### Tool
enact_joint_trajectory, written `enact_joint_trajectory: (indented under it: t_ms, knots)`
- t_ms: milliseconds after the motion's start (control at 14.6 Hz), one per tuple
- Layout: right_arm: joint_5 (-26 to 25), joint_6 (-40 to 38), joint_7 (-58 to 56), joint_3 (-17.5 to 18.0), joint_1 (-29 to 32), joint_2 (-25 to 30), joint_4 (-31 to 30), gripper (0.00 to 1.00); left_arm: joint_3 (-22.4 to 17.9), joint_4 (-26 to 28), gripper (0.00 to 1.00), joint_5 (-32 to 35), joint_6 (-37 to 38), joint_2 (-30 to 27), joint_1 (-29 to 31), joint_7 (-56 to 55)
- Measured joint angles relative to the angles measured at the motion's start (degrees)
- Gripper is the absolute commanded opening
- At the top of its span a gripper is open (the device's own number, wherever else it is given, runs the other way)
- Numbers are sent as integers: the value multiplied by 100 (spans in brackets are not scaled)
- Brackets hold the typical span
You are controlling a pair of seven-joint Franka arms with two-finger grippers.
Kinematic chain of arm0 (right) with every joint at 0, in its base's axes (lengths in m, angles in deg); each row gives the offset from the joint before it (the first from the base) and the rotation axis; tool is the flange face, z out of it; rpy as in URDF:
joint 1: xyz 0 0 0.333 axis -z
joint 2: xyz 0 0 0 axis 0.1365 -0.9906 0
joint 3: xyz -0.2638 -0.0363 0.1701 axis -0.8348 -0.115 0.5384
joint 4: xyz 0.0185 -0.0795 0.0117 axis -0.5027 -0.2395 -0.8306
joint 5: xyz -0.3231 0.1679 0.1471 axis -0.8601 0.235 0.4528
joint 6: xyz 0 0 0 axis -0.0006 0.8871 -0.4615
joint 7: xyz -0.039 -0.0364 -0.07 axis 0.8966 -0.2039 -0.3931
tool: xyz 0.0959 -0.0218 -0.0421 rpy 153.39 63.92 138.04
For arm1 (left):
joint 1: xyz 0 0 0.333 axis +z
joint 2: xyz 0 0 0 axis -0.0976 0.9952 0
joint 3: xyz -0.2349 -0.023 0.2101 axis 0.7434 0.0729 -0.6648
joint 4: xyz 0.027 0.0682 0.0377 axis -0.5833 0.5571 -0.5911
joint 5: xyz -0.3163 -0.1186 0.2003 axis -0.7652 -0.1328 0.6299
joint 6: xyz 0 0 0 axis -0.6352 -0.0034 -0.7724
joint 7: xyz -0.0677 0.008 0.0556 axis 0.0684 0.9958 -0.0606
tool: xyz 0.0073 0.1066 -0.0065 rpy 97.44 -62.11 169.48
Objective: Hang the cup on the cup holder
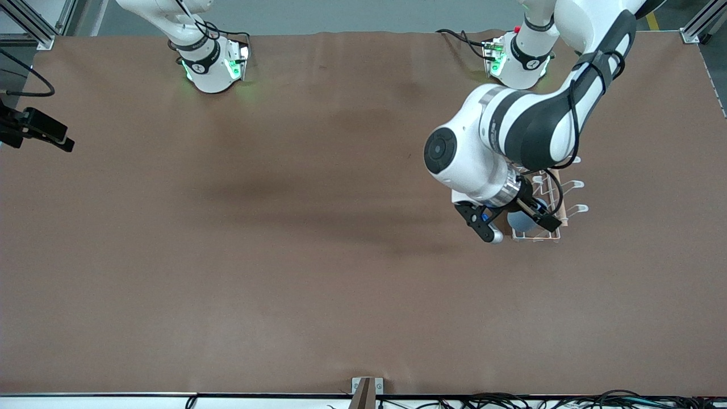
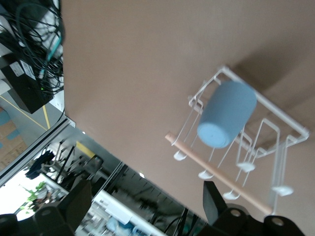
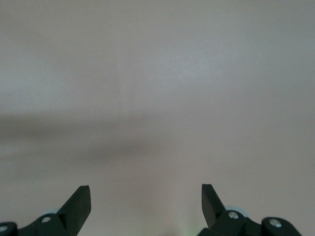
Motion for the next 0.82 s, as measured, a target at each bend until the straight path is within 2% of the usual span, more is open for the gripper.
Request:
enact_joint_trajectory:
  t_ms: [137, 274, 479, 684, 821]
  knots:
    - [0, 13, -1, 0, -3, 21, -69, 99, 60, -169, 100, -306, -31, -74, 8, -633]
    - [0, 14, -2, 1, -5, 42, -82, 99, 69, -381, 100, -1018, -39, -181, 79, -1336]
    - [0, 19, -2, 1, -6, 65, -109, 99, 72, -695, 100, -2017, -48, -376, 529, -1577]
    - [0, 23, -2, 4, -7, 77, -139, 99, 84, -850, 100, -2320, -111, -705, 1088, -1542]
    - [0, 45, -2, 5, -8, 80, -140, 99, 87, -883, 100, -2356, -198, -958, 1250, -1509]
